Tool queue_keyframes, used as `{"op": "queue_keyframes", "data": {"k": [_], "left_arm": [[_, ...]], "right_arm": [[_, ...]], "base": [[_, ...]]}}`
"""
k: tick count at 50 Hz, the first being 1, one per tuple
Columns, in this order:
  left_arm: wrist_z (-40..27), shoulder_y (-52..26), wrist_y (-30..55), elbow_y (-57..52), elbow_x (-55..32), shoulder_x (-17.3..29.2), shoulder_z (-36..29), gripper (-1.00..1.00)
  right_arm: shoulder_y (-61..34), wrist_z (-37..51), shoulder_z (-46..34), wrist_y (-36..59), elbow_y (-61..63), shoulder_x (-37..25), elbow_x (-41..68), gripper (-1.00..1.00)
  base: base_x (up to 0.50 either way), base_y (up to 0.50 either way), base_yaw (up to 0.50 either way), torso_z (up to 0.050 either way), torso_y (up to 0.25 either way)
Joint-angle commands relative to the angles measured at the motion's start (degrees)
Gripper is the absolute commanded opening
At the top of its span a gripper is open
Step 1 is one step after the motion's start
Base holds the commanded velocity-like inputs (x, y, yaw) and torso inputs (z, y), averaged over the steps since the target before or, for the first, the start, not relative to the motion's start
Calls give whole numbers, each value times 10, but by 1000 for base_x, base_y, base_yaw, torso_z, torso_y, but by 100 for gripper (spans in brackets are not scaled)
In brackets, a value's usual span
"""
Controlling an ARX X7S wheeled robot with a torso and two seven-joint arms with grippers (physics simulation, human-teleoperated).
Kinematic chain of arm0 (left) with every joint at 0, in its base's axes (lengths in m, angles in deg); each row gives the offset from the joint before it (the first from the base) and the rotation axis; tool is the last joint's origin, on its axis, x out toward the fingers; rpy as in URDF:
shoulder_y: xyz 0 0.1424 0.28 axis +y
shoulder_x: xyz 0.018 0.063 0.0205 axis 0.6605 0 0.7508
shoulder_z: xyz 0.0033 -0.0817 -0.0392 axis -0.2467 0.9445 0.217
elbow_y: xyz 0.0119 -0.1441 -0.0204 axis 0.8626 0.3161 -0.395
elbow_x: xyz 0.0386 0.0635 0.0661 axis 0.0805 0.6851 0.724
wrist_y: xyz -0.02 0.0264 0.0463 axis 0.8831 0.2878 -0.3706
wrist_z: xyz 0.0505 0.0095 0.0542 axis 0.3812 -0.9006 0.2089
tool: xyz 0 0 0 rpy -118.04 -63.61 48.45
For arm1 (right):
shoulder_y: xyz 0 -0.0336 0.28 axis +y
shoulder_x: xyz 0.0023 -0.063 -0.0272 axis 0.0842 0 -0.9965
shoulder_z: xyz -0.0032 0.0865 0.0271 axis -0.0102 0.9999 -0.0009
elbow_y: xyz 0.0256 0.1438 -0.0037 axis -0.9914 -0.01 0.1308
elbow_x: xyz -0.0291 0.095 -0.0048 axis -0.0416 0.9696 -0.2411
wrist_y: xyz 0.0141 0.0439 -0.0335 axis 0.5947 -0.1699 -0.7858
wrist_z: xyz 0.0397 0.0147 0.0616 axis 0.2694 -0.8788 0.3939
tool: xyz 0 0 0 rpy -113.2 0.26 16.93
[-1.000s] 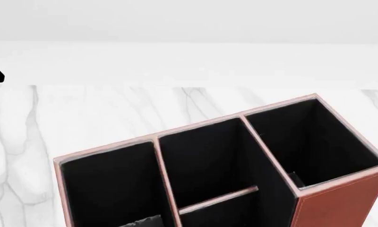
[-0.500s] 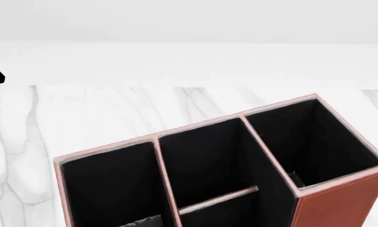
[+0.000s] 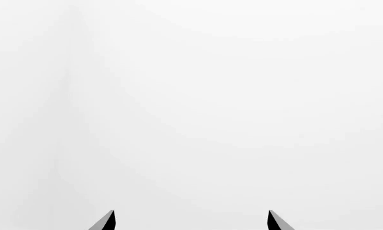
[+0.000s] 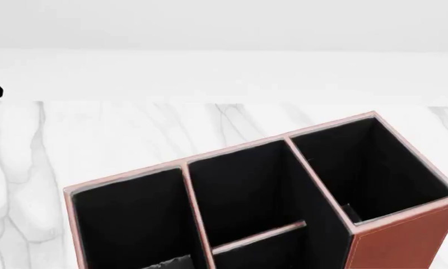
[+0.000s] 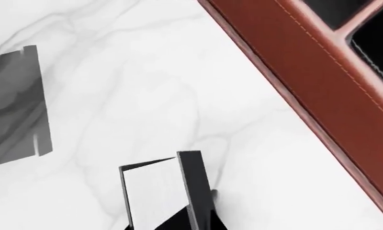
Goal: Pick up the book and place it in the front compartment of the caddy.
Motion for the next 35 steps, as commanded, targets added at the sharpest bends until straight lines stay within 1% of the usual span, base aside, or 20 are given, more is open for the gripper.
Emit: {"op": "queue_keyframes", "data": {"k": [1,9,11,13,15,22,25,27,32,33,35], "left_arm": [[-2,-2,1,0,-3,2,0,100],[-3,-2,-1,2,-4,3,0,100],[-3,-1,-2,2,-3,3,-1,100],[-3,-1,-2,1,-4,3,-1,100],[-3,-1,-2,1,-5,4,-1,100],[-5,-2,-2,1,-5,4,-2,100],[-5,-1,-3,1,-5,4,-4,100],[-6,-1,-3,1,-6,3,-4,100],[-6,0,-4,2,-5,3,-6,100],[-6,0,-4,2,-5,3,-6,100],[-7,0,-4,1,-5,3,-7,100]], "right_arm": [[17,-1,-7,-11,-3,-3,-16,-100],[6,3,36,-1,9,-2,21,-100],[-13,4,77,12,22,2,56,-100],[-23,-3,78,15,32,-4,57,-100],[-27,1,98,8,33,-1,67,-100],[-67,-16,127,2,48,-8,84,-100],[-91,-22,146,3,57,-8,97,-100],[-120,-25,150,37,62,-3,115,-100],[-172,-28,180,53,68,7,137,-100],[-205,-33,190,72,73,11,151,-100],[-239,-32,198,102,71,21,170,-100]], "base": [[0,0,0,0,0],[0,0,0,0,0],[0,0,0,0,0],[0,0,0,0,0],[0,0,0,0,0],[0,0,0,0,0],[0,0,0,0,0],[0,0,0,0,0],[0,0,0,0,0],[0,0,0,0,0],[0,0,0,0,0]]}}
